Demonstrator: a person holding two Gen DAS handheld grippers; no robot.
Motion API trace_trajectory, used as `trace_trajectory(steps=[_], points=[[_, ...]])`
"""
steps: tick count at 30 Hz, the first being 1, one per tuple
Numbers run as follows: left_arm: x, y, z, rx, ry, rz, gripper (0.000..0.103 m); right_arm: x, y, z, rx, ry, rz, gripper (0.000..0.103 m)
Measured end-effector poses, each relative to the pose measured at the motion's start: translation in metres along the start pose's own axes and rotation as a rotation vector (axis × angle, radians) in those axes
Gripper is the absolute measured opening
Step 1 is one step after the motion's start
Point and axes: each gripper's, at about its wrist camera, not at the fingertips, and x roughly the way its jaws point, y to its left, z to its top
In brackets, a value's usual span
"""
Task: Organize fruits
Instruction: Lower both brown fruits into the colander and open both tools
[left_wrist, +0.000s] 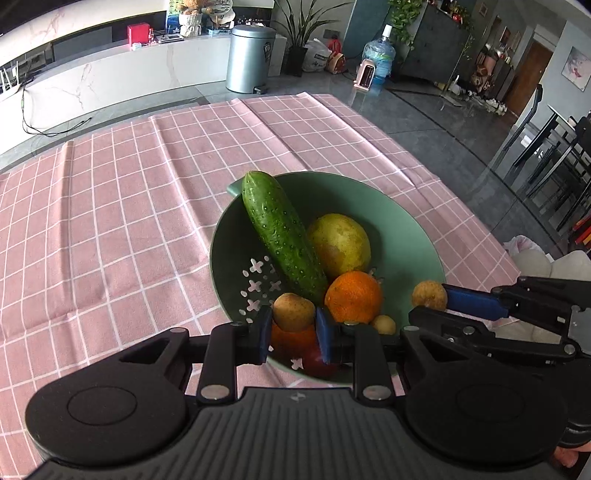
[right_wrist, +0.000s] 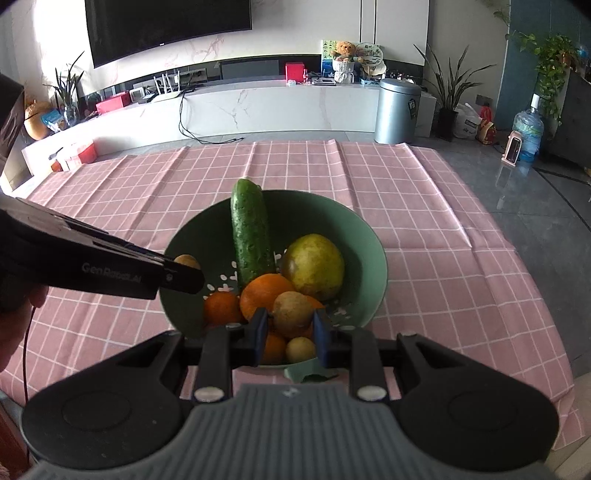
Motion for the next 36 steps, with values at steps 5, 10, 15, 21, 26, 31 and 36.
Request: trace_trajectory(steps=[5,10,15,21,26,31,36], points=[[0.007,0.005,0.004,0.011,0.02,0.018,0.028,0.022,-0.01,0.012,-0.015,0.013,0.012,0.022],[0.01,0.01,0.008,0.018,0.019,0.043,0.028,0.04,-0.013,0.017,-0.034,0.047,-0.008,0.022],[0.006,0.014,0.015,0.014,0.007,0.038,0.029,0.053,-0.018,0.017,-0.033,0.07,-0.014,0.022],[0.006,0.017,0.019,0.003,0.004,0.024,0.029,0.051,-0.017,0.02,-0.027,0.062,0.039,0.022],[0.006,0.019,0.02,0.005,-0.002,0.024,0.029,0.043,-0.016,0.022,0.026,0.072,0.172,0.022],[0.006,0.02,0.021,0.004,-0.003,0.024,0.029,0.045,-0.014,0.022,0.009,0.09,0.142,0.022],[0.014,0.016,0.024,0.047,0.036,0.025,0.029,0.048,-0.011,0.024,-0.022,0.096,0.113,0.022]])
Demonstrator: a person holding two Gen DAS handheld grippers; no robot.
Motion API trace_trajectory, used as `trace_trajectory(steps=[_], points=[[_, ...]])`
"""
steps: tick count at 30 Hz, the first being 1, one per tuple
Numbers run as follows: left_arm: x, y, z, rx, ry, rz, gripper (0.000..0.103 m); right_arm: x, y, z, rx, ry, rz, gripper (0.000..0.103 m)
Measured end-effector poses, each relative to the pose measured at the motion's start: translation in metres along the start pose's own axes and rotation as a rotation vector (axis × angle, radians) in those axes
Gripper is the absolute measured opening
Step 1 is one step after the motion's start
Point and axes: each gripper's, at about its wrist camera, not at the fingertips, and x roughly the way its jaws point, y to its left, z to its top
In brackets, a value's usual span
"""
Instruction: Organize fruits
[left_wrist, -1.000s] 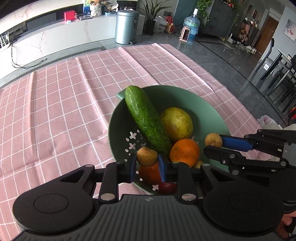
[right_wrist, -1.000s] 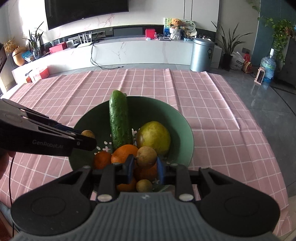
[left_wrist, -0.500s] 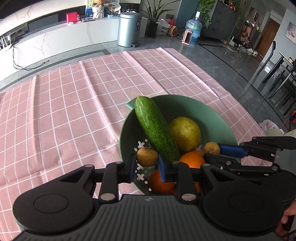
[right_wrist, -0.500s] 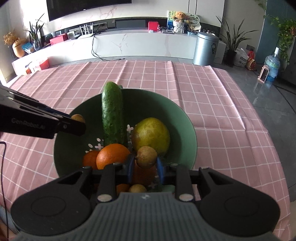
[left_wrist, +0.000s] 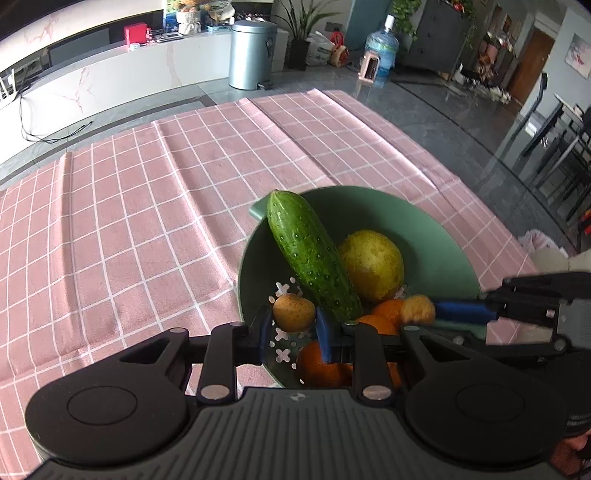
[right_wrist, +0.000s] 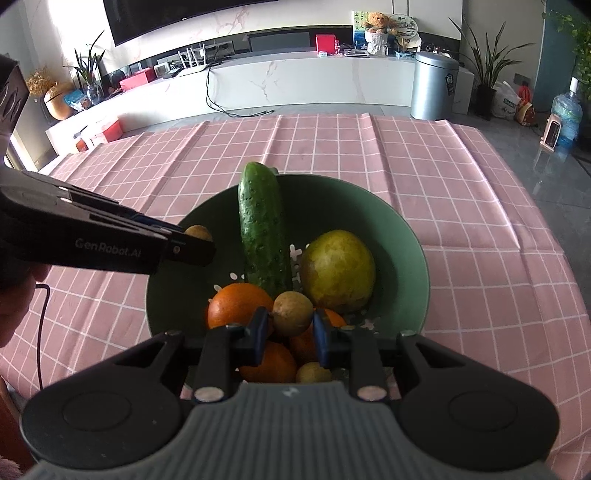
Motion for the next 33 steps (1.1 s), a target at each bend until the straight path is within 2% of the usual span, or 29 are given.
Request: trace_trajectory(steps=[4,9,16,19,23,25,26,33], points=[[0.011,-0.008,0.004,0.069,0.059,0.037,0.029,0.006,-0.008,0.004,-0.029,0.04,-0.062,0.022],[0.021,-0.014,0.008,0.092,0.094,0.044,0.03,0.016,-0.015,0.006,-0.088,0.099,-0.107,0.022],[0.032,-0.016,0.007,0.109,0.118,0.029,0.033,0.016,-0.019,0.005,-0.107,0.118,-0.102,0.022],[0.031,-0.015,0.008,0.11,0.11,0.026,0.038,0.015,-0.017,0.005,-0.103,0.117,-0.099,0.022],[0.024,-0.015,0.008,0.106,0.089,0.026,0.049,0.013,-0.015,0.006,-0.099,0.116,-0.101,0.023],[0.018,-0.014,0.008,0.105,0.074,0.027,0.049,0.009,-0.014,0.006,-0.099,0.106,-0.108,0.029],[0.013,-0.014,0.008,0.103,0.064,0.027,0.049,0.007,-0.014,0.007,-0.099,0.101,-0.112,0.035],[-0.038,-0.011,0.003,0.076,-0.042,0.041,0.052,-0.027,-0.005,0.01,-0.094,0.024,-0.126,0.037]])
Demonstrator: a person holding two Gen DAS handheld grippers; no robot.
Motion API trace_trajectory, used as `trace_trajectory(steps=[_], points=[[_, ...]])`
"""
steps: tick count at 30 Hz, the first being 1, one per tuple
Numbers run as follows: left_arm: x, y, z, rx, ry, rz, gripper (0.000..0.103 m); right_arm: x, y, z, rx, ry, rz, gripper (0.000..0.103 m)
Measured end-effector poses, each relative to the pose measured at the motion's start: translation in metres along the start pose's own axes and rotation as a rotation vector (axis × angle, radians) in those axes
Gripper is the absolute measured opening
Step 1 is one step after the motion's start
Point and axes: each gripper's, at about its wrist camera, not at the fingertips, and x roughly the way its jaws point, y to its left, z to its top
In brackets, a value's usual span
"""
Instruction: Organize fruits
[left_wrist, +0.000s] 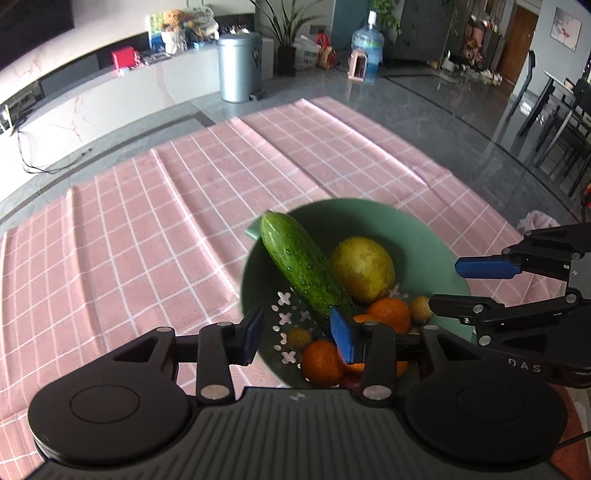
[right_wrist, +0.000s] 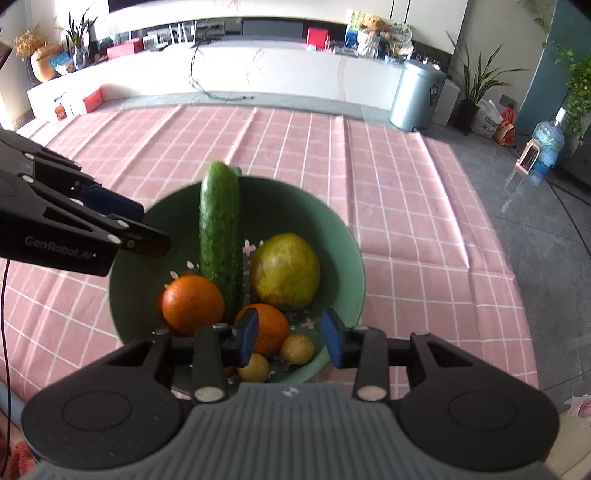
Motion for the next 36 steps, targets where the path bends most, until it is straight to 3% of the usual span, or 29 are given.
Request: trace_trajectory(steps=[4,7,9,17,19,27,33,36], points=[[-0.038,0.003,-0.006,-0.009,-0.085,0.038,0.053,-0.033,0.005,-0.001,0.074,-0.117,0.007,0.05],[-0.068,0.002,-0.015,0.005,-0.148,0.06,0.053,-0.058,0.016,-0.003,0.122,-0.21,0.011,0.05],[-0.086,0.001,-0.021,0.012,-0.186,0.076,0.054,-0.073,0.025,-0.005,0.152,-0.269,0.01,0.06],[-0.135,-0.014,-0.06,0.012,-0.367,0.241,0.071,-0.118,0.063,-0.034,0.23,-0.466,0.013,0.063],[-0.138,-0.017,-0.07,-0.004,-0.391,0.269,0.073,-0.12,0.072,-0.043,0.239,-0.47,-0.013,0.07],[-0.118,-0.02,-0.099,0.0,-0.331,0.351,0.074,-0.108,0.097,-0.08,0.206,-0.428,-0.123,0.07],[-0.113,-0.016,-0.118,-0.041,-0.371,0.413,0.074,-0.102,0.1,-0.093,0.225,-0.424,-0.128,0.073],[-0.11,-0.013,-0.122,-0.064,-0.365,0.404,0.074,-0.102,0.103,-0.095,0.209,-0.441,-0.12,0.077]])
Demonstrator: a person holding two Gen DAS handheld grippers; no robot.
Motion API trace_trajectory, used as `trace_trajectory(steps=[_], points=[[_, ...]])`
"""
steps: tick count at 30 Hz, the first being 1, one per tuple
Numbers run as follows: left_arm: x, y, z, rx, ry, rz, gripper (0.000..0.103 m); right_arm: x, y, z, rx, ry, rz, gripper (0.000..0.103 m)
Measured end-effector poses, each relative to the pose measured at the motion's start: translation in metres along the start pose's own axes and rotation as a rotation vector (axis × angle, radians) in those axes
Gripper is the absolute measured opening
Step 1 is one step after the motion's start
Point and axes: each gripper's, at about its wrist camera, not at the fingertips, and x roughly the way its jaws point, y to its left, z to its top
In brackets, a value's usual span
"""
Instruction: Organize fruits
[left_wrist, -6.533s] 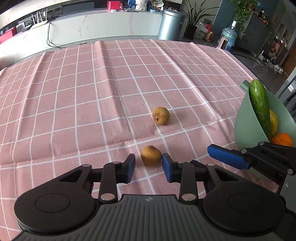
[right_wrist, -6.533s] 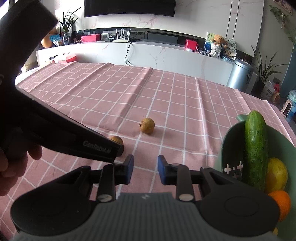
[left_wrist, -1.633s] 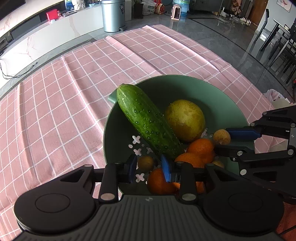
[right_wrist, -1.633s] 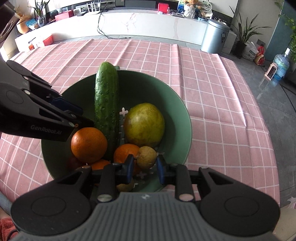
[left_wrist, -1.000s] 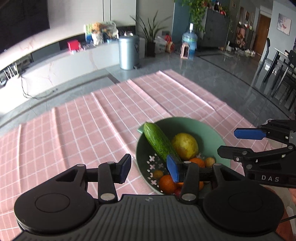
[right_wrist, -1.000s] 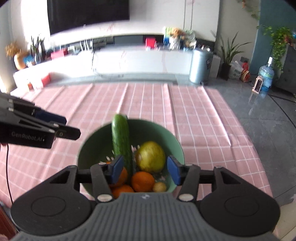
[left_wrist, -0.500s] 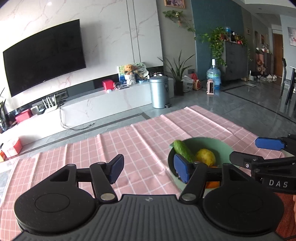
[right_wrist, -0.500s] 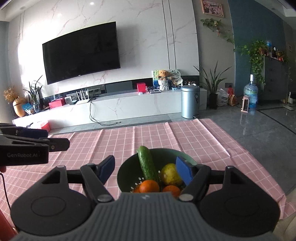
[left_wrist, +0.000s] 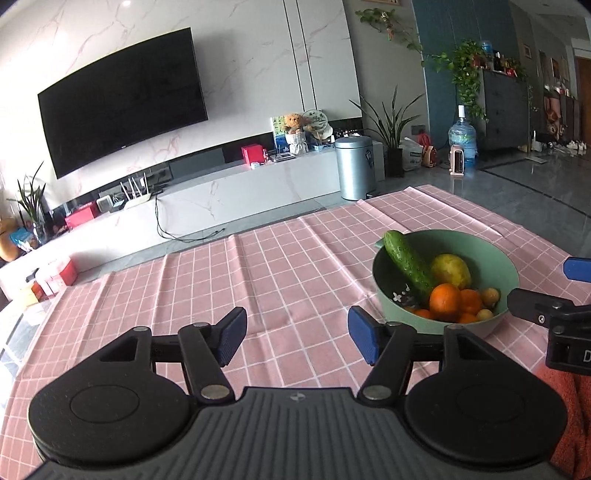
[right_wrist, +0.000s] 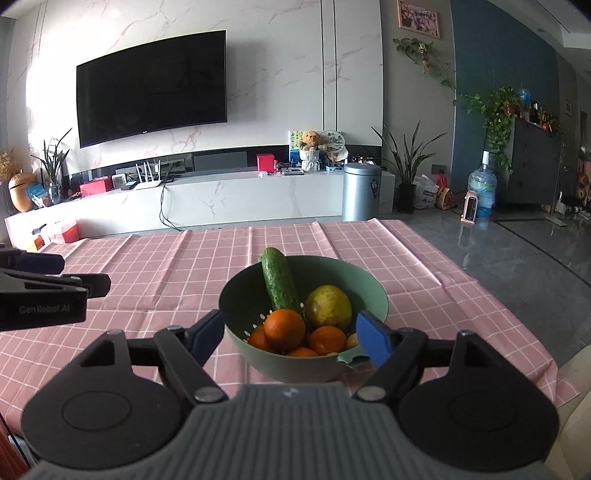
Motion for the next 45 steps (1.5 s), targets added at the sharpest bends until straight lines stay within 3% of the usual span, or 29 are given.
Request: trace_trajectory(steps=[19,45], points=[[0.016,0.005,-0.026,-0.027,0.129,-0.011,0.077,0.008,-0.002,-0.003,0.026,0.023,0.017,0.081],[0.016,0.015,-0.025,-0.057,0.14,-0.008,0.077,0.006,0.007,-0.006,-0.024,0.02,0.0,0.082]])
